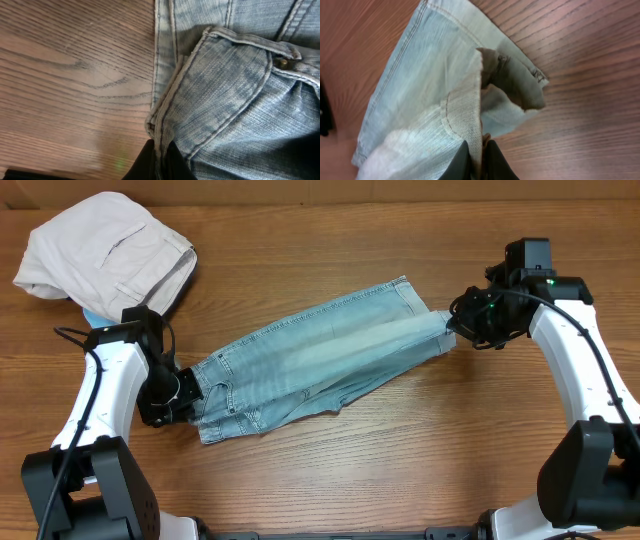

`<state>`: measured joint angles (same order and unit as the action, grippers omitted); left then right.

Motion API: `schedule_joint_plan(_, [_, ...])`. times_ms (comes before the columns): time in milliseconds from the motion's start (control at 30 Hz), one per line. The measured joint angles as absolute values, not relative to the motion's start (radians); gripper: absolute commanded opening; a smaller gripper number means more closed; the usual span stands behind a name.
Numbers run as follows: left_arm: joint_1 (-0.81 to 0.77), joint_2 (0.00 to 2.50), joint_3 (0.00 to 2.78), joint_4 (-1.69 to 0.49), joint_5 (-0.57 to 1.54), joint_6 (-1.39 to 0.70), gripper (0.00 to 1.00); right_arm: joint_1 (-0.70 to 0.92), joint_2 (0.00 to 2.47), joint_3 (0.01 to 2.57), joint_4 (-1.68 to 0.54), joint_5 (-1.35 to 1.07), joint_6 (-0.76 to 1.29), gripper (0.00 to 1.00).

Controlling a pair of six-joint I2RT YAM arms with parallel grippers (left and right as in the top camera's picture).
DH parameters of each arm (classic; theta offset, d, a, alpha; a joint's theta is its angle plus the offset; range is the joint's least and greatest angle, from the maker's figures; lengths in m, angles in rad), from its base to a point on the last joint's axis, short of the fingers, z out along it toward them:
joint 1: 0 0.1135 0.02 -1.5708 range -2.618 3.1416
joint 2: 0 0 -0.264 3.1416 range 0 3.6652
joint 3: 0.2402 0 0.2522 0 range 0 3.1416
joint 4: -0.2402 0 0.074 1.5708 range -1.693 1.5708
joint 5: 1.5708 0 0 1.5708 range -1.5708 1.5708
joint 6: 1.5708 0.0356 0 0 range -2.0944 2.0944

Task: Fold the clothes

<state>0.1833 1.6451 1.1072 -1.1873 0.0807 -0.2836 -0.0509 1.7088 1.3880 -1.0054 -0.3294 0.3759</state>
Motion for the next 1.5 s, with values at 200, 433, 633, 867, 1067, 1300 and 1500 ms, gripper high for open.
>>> schedule_joint_plan(200, [0.189,1.646,1.107,-1.199,0.069,-0.286,0.04,-0.051,1.544,1.388,-1.107,-0.363,0.345,0.04])
schedule_joint_plan(433, [0.201,1.646,1.108,-1.233,0.072,-0.286,0.05,-0.049,1.341,1.389,-1.2,-0.384,0.384,0.04])
schedule_joint_plan(633, [0.208,1.645,1.108,-1.264,0.109,-0.27,0.04,-0.047,1.377,1.388,-1.198,-0.343,0.429,0.04])
schedule_joint_plan(867, [0.212,1.602,1.11,-1.346,0.118,-0.258,0.22,-0.046,1.515,1.388,-1.177,-0.303,0.443,0.04])
schedule_joint_plan(1067, [0.213,1.599,1.11,-1.219,0.104,-0.263,0.33,-0.025,1.641,1.388,-1.034,-0.283,0.443,0.04])
schedule_joint_plan(1300, [0.219,1.599,1.11,-1.17,0.066,-0.286,0.45,-0.004,1.71,1.388,-0.886,-0.281,0.443,0.06])
schedule_joint_plan(1500, [0.219,1.599,1.102,-1.111,0.049,-0.287,0.52,0.034,1.801,1.389,-0.745,-0.273,0.443,0.13])
